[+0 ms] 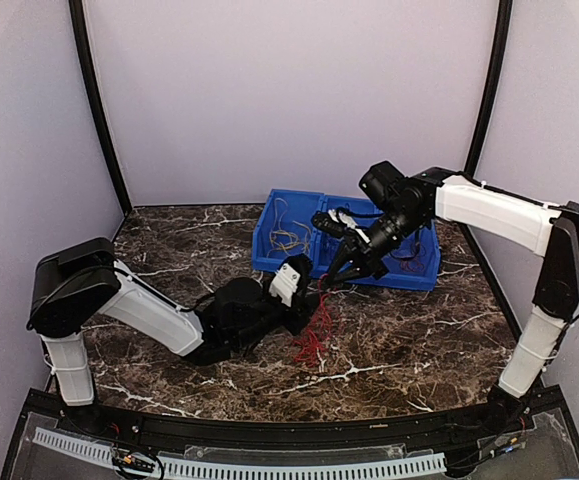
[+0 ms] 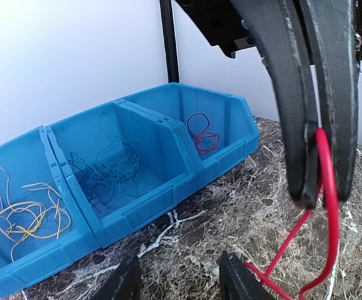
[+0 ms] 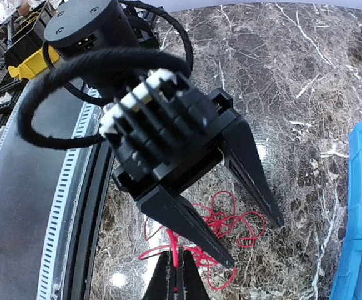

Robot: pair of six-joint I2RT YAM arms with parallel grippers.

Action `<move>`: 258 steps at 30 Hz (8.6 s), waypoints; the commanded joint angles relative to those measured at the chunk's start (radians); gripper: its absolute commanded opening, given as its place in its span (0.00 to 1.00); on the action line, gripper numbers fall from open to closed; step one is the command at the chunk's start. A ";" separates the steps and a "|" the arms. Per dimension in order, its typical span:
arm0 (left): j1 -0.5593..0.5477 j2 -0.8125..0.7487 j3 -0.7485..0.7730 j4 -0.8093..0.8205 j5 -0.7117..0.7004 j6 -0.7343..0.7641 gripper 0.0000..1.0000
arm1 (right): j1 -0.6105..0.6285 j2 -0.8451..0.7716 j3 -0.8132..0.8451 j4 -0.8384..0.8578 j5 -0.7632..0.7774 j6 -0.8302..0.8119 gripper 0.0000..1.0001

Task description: Untangle the cables

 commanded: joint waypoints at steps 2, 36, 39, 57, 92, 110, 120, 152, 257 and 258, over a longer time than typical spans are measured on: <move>-0.001 -0.156 -0.040 -0.076 -0.093 -0.107 0.49 | -0.022 0.028 0.004 -0.010 0.033 0.036 0.00; -0.033 -0.030 -0.025 0.187 -0.132 -0.176 0.26 | -0.040 0.003 -0.018 0.092 -0.013 0.167 0.00; -0.033 0.007 0.000 0.183 -0.198 -0.199 0.15 | -0.039 -0.022 -0.003 0.066 -0.068 0.156 0.00; -0.031 0.268 0.052 0.145 -0.220 -0.197 0.08 | -0.105 -0.094 0.389 -0.251 -0.258 -0.045 0.00; -0.032 -0.030 -0.303 0.155 -0.383 -0.098 0.16 | -0.534 -0.354 0.571 0.408 -0.286 0.506 0.00; -0.033 -0.443 -0.445 -0.096 -0.186 -0.085 0.05 | -0.587 -0.533 -0.342 0.251 0.048 -0.048 0.01; -0.033 -0.312 -0.319 -0.188 -0.055 -0.084 0.05 | -0.434 -0.552 -0.593 0.143 0.244 -0.203 0.54; -0.043 -0.362 -0.315 -0.207 0.031 -0.209 0.11 | 0.132 0.091 -0.184 0.390 0.089 0.203 0.97; 0.005 -0.391 -0.433 -0.281 -0.063 -0.420 0.00 | -0.459 -0.366 0.366 0.415 -0.160 0.367 0.00; 0.007 -0.406 -0.439 -0.293 -0.068 -0.420 0.00 | -0.473 -0.359 0.388 0.401 -0.173 0.370 0.00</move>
